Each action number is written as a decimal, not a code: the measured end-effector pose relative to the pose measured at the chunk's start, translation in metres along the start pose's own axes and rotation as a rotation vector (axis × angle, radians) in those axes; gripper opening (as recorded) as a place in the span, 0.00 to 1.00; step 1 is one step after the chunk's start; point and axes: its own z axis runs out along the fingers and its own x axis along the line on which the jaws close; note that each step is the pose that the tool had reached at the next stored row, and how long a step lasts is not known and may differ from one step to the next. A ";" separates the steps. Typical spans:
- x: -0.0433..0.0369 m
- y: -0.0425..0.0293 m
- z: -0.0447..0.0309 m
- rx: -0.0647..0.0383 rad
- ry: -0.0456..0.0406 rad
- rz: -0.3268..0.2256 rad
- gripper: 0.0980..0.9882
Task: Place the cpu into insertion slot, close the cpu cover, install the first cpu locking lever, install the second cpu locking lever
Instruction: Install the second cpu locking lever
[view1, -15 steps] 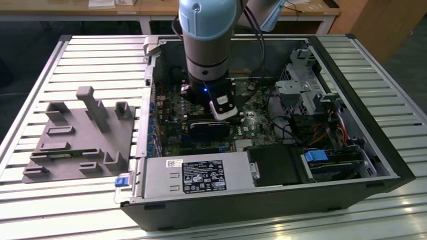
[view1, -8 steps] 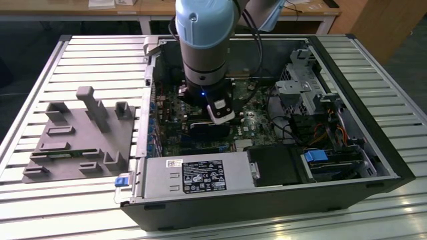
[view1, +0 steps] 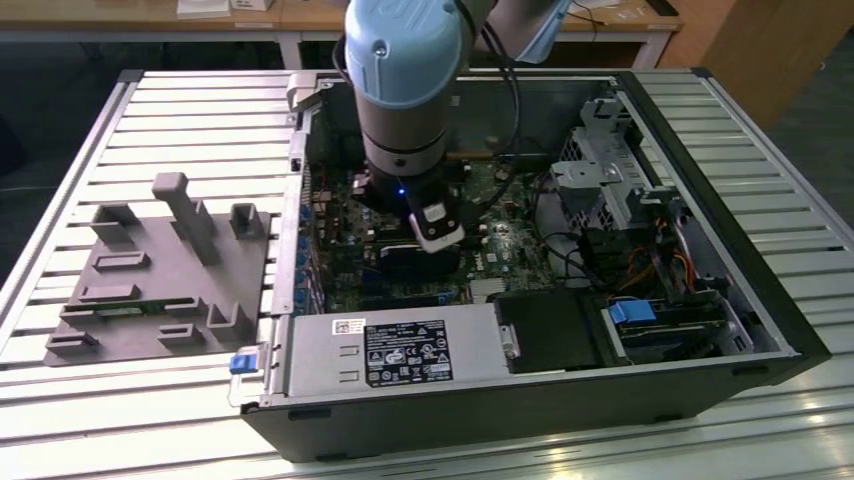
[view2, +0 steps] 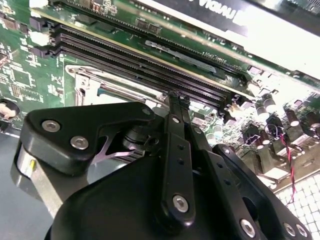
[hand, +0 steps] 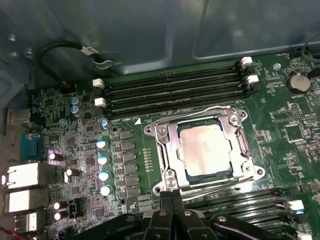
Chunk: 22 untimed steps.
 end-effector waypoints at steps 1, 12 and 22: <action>0.0006 -0.0003 0.0007 -0.004 0.0007 0.000 0.00; 0.0057 -0.0031 0.0066 -0.027 0.0053 0.000 0.00; 0.0074 -0.0053 0.0128 -0.033 0.0066 0.001 0.00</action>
